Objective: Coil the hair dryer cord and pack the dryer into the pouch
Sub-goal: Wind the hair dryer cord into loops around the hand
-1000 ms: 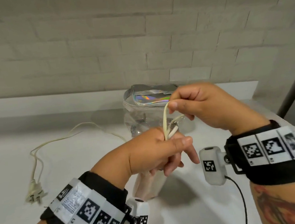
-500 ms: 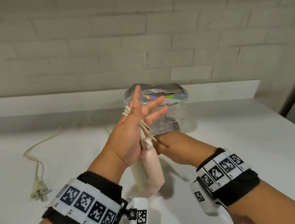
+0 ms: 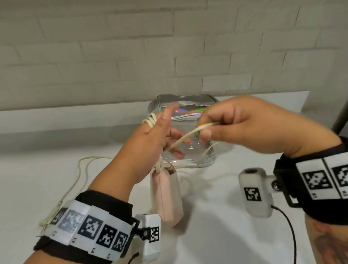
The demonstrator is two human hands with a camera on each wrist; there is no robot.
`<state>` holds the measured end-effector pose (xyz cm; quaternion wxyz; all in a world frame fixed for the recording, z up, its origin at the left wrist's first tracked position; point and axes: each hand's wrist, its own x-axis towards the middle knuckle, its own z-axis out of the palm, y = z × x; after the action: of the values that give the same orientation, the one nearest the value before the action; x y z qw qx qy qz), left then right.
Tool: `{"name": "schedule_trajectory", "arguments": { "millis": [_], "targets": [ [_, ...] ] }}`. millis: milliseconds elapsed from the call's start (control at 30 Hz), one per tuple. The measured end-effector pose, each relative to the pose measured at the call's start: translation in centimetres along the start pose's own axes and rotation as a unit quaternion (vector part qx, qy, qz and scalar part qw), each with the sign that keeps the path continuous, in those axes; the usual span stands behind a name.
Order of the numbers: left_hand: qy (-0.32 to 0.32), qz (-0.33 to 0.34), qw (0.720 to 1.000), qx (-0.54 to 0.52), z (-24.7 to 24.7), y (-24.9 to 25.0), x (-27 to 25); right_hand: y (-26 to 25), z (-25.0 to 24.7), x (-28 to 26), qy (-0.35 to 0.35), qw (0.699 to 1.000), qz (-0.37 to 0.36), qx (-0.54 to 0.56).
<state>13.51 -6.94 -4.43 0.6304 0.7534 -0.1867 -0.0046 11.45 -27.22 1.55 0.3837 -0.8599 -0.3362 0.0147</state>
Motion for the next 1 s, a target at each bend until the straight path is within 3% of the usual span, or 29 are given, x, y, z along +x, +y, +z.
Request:
{"name": "schedule_trajectory", "arguments": {
  "millis": [200,333,400,500,533,567,600,633,667,700,733,800,900,1000],
  "targets": [
    [-0.155,-0.015,0.987,-0.032,2.0,1.2,-1.2,0.6,-1.0,0.8,0.112,0.979,-0.05,0.163],
    [-0.256,-0.002,0.966,0.02,4.0,1.9,-2.6,2.1,1.0,1.9,0.152,0.969,-0.019,0.194],
    [-0.27,0.012,0.963,0.004,4.5,1.5,-2.9,3.1,2.0,2.3,0.143,0.968,0.011,0.207],
    [-0.231,0.042,0.972,-0.009,4.8,1.2,-2.9,3.8,5.1,2.8,0.084,0.968,0.098,0.217],
    [-0.211,0.054,0.976,-0.013,4.8,1.2,-2.8,4.6,6.4,2.5,0.042,0.978,0.129,0.157],
    [-0.187,0.06,0.98,-0.021,4.8,1.2,-2.8,4.7,7.0,1.2,-0.063,0.986,0.153,0.02],
    [-0.16,0.06,0.985,-0.031,4.8,1.1,-2.7,4.4,7.6,0.9,-0.097,0.962,0.252,-0.024],
    [-0.135,0.057,0.988,-0.041,4.7,1.0,-2.6,4.9,9.1,-0.1,-0.097,0.967,0.22,-0.088],
    [-0.109,0.051,0.991,-0.052,4.7,0.9,-2.5,5.5,9.9,-0.6,-0.122,0.976,0.161,-0.085],
    [-0.082,0.043,0.993,-0.068,4.7,0.9,-2.4,5.5,10.0,0.7,-0.033,0.983,0.149,0.099],
    [-0.049,0.034,0.994,-0.094,4.6,0.8,-2.2,5.1,9.0,1.6,0.012,0.973,0.168,0.156],
    [0.014,0.027,0.99,-0.139,4.3,0.5,-1.6,6.2,6.9,0.9,0.004,0.986,0.138,0.095],
    [0.089,0.047,0.988,-0.119,3.3,-0.3,-0.6,6.3,6.9,0.8,-0.04,0.993,0.113,-0.009],
    [0.133,0.046,0.984,-0.108,1.9,-0.8,-0.1,7.0,5.2,-0.1,-0.039,0.99,0.132,-0.016]
  ]
}}
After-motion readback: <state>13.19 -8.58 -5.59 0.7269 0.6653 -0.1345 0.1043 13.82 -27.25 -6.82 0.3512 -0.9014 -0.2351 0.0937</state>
